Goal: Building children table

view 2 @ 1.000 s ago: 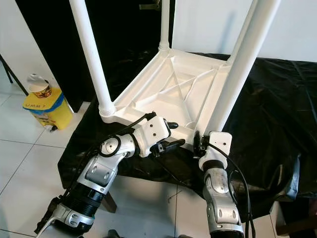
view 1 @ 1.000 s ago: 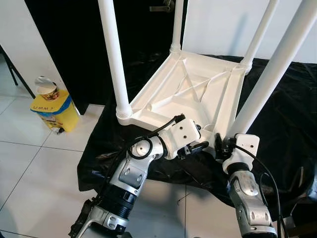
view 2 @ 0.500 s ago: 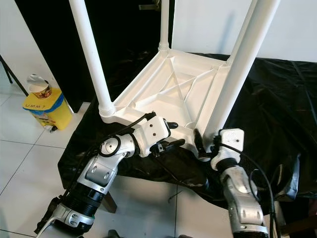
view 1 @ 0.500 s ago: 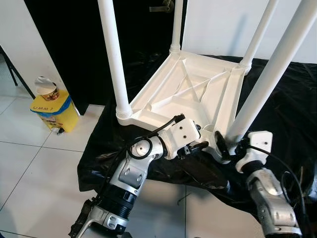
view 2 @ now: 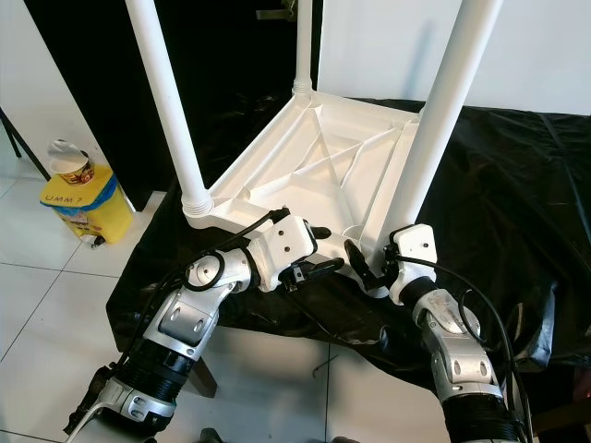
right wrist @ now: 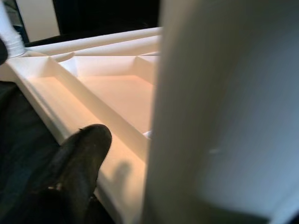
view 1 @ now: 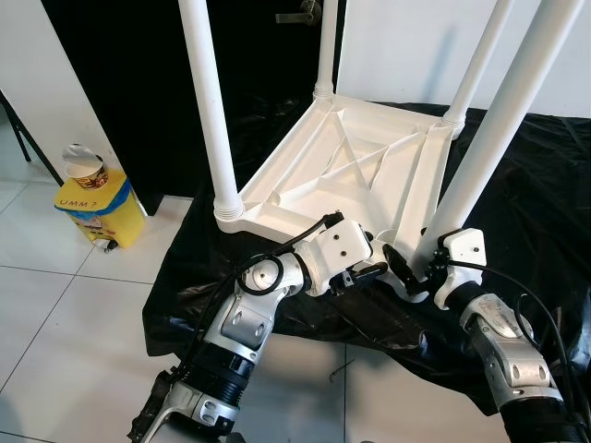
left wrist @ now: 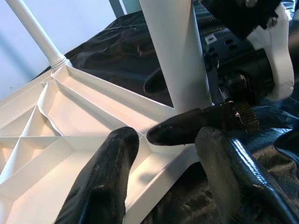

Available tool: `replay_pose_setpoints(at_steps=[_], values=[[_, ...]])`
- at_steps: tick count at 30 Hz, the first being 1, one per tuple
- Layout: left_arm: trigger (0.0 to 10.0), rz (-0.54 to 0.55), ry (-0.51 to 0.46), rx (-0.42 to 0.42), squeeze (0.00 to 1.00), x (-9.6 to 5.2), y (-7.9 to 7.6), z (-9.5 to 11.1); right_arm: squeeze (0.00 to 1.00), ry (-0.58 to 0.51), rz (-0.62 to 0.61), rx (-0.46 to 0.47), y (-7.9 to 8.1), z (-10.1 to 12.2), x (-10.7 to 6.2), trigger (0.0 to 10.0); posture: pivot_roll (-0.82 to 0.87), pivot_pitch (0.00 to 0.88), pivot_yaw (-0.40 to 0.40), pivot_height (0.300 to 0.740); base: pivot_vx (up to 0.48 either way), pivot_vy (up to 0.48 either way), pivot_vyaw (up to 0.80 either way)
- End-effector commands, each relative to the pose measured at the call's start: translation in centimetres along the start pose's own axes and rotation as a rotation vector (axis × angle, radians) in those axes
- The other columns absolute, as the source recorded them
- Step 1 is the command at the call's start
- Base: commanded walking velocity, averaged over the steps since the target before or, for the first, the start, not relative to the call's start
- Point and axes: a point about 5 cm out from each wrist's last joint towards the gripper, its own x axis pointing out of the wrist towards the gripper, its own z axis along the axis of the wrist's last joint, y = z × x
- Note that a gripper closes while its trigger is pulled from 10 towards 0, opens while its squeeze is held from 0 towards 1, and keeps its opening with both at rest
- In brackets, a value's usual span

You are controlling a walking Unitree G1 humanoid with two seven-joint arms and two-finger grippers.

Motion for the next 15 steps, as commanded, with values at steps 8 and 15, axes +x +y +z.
replay_pose_setpoints(at_steps=[8,15], values=[[10.0,0.129,0.009,-0.004,0.00,-0.24,0.56,-0.13,0.00,0.033,0.044,-0.004,0.09,-0.70,0.04,0.0,-0.04,0.018,-0.040,0.740,0.000,0.000,0.00],[10.0,0.130,0.011,-0.009,0.00,-0.28,0.48,-0.16,0.00,0.058,0.002,0.011,-0.28,-1.39,-0.22,10.0,-0.04,0.022,-0.042,0.740,0.000,0.000,0.00]])
